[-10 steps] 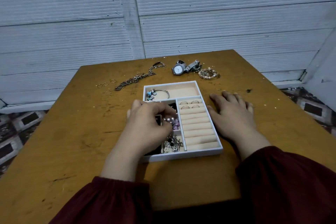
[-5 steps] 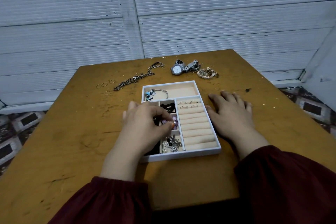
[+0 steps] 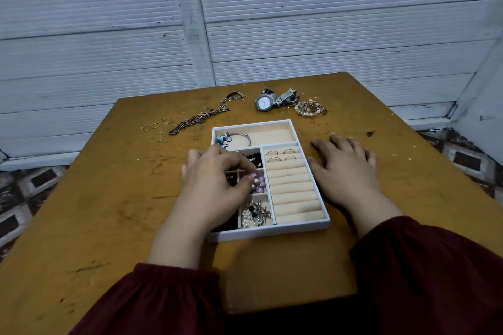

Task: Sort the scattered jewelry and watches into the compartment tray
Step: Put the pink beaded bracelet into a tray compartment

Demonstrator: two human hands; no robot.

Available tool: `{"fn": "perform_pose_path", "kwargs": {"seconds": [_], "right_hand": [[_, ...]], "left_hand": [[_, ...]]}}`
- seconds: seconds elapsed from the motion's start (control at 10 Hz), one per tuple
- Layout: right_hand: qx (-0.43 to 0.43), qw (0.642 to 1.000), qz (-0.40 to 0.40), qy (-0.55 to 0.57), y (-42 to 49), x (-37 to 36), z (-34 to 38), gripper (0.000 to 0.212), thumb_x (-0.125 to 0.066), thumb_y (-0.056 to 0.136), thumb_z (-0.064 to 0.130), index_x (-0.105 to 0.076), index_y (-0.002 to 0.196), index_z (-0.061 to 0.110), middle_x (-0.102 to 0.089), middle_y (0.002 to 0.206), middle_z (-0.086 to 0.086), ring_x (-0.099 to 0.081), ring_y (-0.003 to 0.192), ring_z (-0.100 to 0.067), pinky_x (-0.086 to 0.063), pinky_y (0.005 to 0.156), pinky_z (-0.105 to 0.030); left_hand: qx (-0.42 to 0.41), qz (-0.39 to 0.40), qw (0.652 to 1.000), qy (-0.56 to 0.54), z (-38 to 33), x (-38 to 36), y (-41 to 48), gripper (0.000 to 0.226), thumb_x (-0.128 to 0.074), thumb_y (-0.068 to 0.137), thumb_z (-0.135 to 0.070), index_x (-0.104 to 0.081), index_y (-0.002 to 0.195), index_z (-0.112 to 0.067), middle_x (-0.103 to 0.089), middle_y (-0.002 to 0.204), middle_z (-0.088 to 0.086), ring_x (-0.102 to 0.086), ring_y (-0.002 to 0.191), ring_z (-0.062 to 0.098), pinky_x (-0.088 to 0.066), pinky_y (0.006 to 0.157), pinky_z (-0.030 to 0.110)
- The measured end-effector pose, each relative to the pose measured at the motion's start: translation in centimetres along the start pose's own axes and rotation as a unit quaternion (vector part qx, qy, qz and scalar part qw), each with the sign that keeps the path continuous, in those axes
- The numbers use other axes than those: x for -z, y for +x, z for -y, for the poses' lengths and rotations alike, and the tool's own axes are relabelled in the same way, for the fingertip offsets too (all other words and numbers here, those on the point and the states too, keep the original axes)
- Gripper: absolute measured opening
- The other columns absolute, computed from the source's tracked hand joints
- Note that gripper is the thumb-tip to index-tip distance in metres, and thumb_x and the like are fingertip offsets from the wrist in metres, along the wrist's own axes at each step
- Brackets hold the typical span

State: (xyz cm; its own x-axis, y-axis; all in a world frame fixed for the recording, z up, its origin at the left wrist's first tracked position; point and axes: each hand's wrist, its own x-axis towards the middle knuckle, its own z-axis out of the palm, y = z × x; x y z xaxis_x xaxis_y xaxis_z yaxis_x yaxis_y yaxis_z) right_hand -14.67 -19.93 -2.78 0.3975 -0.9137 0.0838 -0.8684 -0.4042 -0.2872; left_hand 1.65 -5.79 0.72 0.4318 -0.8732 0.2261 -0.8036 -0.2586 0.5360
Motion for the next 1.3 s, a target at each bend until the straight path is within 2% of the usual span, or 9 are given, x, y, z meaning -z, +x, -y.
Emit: {"fn": "perform_pose_path", "kwargs": {"seconds": [0.1, 0.2, 0.3, 0.4, 0.5, 0.7, 1.0, 1.1, 1.3], "right_hand": [[-0.001, 1.0, 0.001, -0.001, -0.03, -0.02, 0.0, 0.049, -0.035, 0.095, 0.052, -0.037, 0.142, 0.037, -0.025, 0.156, 0.0, -0.013, 0.144, -0.026, -0.01, 0.115, -0.048], [-0.001, 1.0, 0.001, -0.001, 0.0, -0.01, -0.03, 0.05, -0.035, 0.094, 0.052, -0.036, 0.142, 0.037, -0.025, 0.156, 0.0, -0.013, 0.144, -0.026, -0.01, 0.115, -0.049], [-0.001, 1.0, 0.002, -0.002, 0.02, -0.01, -0.06, 0.05, -0.034, 0.095, 0.052, -0.036, 0.142, 0.037, -0.025, 0.156, 0.0, -0.013, 0.144, -0.026, -0.01, 0.115, -0.049], [-0.001, 1.0, 0.002, -0.003, 0.03, -0.02, -0.04, 0.05, -0.034, 0.095, 0.052, -0.036, 0.142, 0.037, -0.025, 0.156, 0.0, -0.013, 0.145, -0.026, -0.01, 0.115, -0.049], [-0.002, 1.0, 0.002, -0.002, 0.08, -0.03, -0.03, 0.05, -0.034, 0.095, 0.052, -0.036, 0.142, 0.037, -0.025, 0.156, 0.0, -0.013, 0.145, -0.026, -0.01, 0.115, -0.049], [0.001, 1.0, -0.006, 0.002, 0.07, -0.16, -0.05, 0.049, -0.037, 0.094, 0.051, -0.038, 0.141, 0.037, -0.026, 0.155, 0.0, -0.014, 0.144, -0.026, -0.01, 0.114, -0.047], [-0.001, 1.0, -0.004, 0.003, 0.08, -0.1, -0.02, 0.049, -0.037, 0.094, 0.052, -0.038, 0.141, 0.038, -0.025, 0.156, 0.0, -0.013, 0.144, -0.025, -0.009, 0.114, -0.047], [-0.002, 1.0, -0.003, 0.002, 0.07, -0.14, -0.04, 0.049, -0.037, 0.094, 0.051, -0.038, 0.141, 0.038, -0.025, 0.156, 0.0, -0.013, 0.144, -0.026, -0.009, 0.115, -0.047], [-0.003, 1.0, -0.001, 0.002, 0.11, -0.1, -0.01, 0.05, -0.036, 0.094, 0.052, -0.037, 0.142, 0.038, -0.025, 0.156, 0.0, -0.013, 0.145, -0.026, -0.009, 0.115, -0.048]], "left_hand": [[-0.001, 0.004, 1.0, 0.004, -0.4, -0.34, -0.12, 0.004, -0.068, 0.079, -0.04, -0.067, 0.082, -0.042, -0.056, 0.093, -0.015, -0.029, 0.099, 0.013, -0.023, 0.08, 0.03], [-0.005, -0.005, 1.0, 0.02, -0.43, -0.66, -0.01, 0.016, -0.069, 0.074, -0.047, -0.069, 0.088, -0.038, -0.061, 0.084, -0.019, -0.031, 0.097, 0.012, -0.026, 0.083, 0.032], [-0.006, -0.016, 0.999, 0.043, -0.35, -0.83, 0.22, 0.012, -0.067, 0.078, -0.041, -0.067, 0.089, -0.037, -0.062, 0.076, -0.022, -0.031, 0.093, 0.01, -0.023, 0.075, 0.03], [0.008, -0.026, 1.0, 0.008, 0.12, -0.95, 0.4, 0.005, -0.063, 0.08, -0.037, -0.065, 0.083, -0.04, -0.062, 0.078, -0.018, -0.044, 0.099, 0.014, -0.033, 0.081, 0.03], [0.017, -0.044, 0.993, -0.107, 0.39, -0.81, 0.58, 0.01, -0.064, 0.082, -0.03, -0.066, 0.079, -0.039, -0.067, 0.077, -0.013, -0.062, 0.088, 0.014, -0.05, 0.076, 0.033], [0.02, -0.088, 0.983, -0.161, 0.1, -0.34, 0.66, 0.014, -0.065, 0.087, -0.017, -0.071, 0.085, -0.029, -0.069, 0.079, -0.015, -0.063, 0.079, 0.001, -0.051, 0.072, 0.026], [0.035, -0.05, 0.985, -0.159, 0.02, -0.29, 0.44, 0.012, -0.07, 0.083, -0.015, -0.069, 0.079, -0.026, -0.067, 0.065, -0.01, -0.062, 0.064, -0.001, -0.047, 0.058, 0.014], [0.039, -0.05, 0.987, -0.147, -0.13, -0.25, 0.31, 0.01, -0.073, 0.081, -0.022, -0.068, 0.073, -0.025, -0.066, 0.06, -0.015, -0.061, 0.059, 0.0, -0.046, 0.057, 0.021], [0.057, -0.075, 0.991, -0.098, 0.18, -0.43, 0.29, 0.009, -0.072, 0.076, -0.035, -0.067, 0.068, -0.032, -0.065, 0.06, -0.016, -0.063, 0.081, 0.02, -0.052, 0.076, 0.043]]}}
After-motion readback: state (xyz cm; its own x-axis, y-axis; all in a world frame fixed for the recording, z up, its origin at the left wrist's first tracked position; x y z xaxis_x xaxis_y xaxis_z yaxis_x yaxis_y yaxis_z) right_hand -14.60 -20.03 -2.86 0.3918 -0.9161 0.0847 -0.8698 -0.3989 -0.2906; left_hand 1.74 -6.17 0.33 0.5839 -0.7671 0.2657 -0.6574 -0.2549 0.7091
